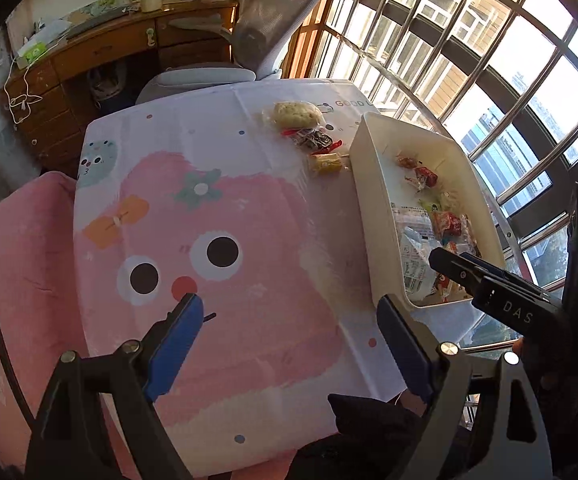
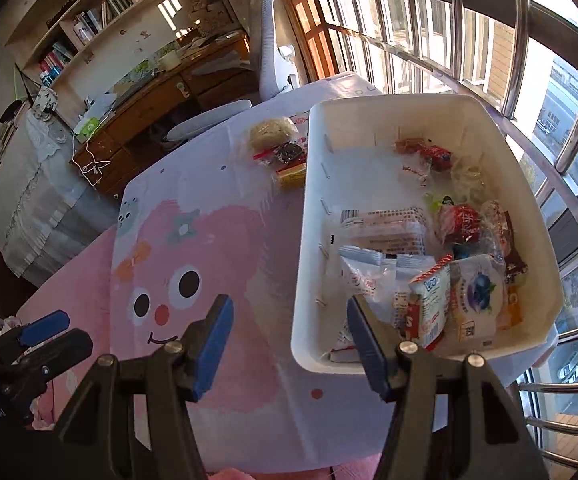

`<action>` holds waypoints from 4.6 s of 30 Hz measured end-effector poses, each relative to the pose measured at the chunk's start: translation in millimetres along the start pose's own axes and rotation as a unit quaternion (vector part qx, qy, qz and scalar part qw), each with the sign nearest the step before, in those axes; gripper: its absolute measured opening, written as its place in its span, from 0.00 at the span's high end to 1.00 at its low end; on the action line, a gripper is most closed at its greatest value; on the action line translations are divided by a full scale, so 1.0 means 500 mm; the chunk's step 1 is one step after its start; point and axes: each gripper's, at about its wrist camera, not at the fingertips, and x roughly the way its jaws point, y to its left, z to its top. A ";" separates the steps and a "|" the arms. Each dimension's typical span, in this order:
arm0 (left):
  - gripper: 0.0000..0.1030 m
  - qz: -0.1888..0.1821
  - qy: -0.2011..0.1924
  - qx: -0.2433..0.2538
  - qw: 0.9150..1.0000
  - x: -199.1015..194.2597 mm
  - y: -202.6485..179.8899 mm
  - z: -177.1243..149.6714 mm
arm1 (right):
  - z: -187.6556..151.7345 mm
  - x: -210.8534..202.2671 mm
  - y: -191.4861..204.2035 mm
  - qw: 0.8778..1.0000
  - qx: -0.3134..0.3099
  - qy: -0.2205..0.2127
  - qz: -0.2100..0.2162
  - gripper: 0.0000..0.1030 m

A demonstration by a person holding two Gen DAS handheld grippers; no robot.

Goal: Organize snacks
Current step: 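Withdraw both open tools from the tray toward the remaining snacks, then close the left tool on the clear bread bag while the right tool grasps the yellow-wrapped snack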

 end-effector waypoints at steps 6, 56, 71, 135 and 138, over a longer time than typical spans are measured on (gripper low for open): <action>0.15 -0.021 0.013 0.029 0.999 -0.009 0.034 0.024 | 0.003 0.015 0.041 1.000 0.021 -0.001 -0.014 0.42; 0.15 -0.044 0.151 0.025 0.987 0.563 0.007 0.631 | 0.164 0.411 0.115 0.962 0.146 -0.157 -0.169 0.42; 0.15 -0.017 0.183 0.033 0.982 0.675 -0.038 0.631 | 0.175 0.449 0.093 0.956 0.164 -0.145 -0.196 0.45; 0.22 0.080 0.133 0.044 0.987 0.552 0.052 0.519 | 0.165 0.400 0.084 0.986 0.113 -0.053 -0.112 0.70; 0.22 0.084 0.125 0.040 0.988 0.505 0.061 0.500 | 0.143 0.384 0.098 0.988 0.101 -0.052 -0.108 0.70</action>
